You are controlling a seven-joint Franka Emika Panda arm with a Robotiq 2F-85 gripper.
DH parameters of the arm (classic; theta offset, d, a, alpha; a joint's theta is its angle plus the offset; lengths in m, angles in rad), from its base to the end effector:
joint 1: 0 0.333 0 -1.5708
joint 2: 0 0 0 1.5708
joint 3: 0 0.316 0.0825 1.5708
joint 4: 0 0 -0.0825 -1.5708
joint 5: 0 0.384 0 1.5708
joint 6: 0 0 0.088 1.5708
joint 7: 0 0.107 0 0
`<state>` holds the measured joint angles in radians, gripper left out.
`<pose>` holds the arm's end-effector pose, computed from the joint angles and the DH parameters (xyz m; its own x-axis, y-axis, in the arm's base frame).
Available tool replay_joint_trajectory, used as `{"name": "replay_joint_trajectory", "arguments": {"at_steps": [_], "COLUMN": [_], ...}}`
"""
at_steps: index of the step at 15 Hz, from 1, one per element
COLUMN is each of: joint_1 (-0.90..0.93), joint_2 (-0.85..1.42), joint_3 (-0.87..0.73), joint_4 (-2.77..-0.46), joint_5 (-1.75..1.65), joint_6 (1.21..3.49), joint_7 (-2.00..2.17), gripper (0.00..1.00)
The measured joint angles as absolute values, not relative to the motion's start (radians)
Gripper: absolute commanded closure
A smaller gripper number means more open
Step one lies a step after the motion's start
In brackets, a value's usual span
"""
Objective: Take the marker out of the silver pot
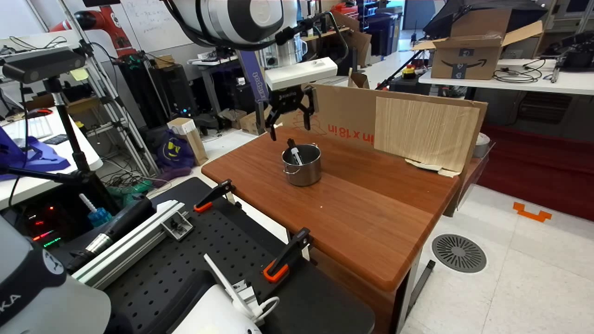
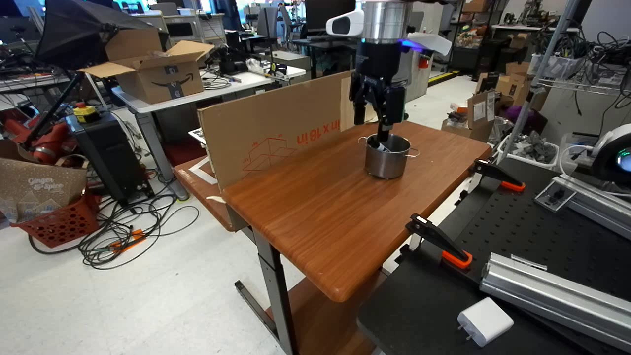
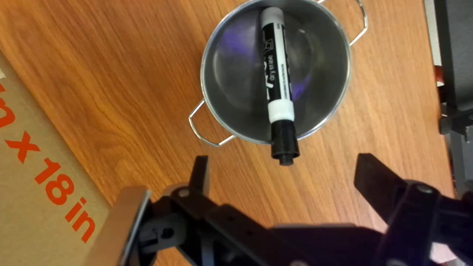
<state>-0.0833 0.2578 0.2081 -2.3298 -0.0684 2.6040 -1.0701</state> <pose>0.5183 0.0683 0.2318 0.3189 0.9475 0.0257 0.9476 -0.3193 0.0130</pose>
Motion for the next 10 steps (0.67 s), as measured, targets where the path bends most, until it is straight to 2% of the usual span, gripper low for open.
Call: {"name": "replay_joint_trajectory", "arguments": {"at_steps": [3, 4, 5, 10], "joint_1": [-0.076, -0.073, -0.070, -0.063], "joint_2": [0.277, 0.282, 0.289, 0.316], "joint_3": [0.199, 0.195, 0.192, 0.188], "joint_4": [-2.313, -2.307, -2.301, -2.274], "joint_5": [-0.070, -0.071, -0.071, -0.072], "joint_6": [2.581, 2.574, 2.568, 2.542], "joint_7": [-1.070, -1.070, -1.070, -1.069], "gripper": [0.00, 0.25, 0.26, 0.66]}}
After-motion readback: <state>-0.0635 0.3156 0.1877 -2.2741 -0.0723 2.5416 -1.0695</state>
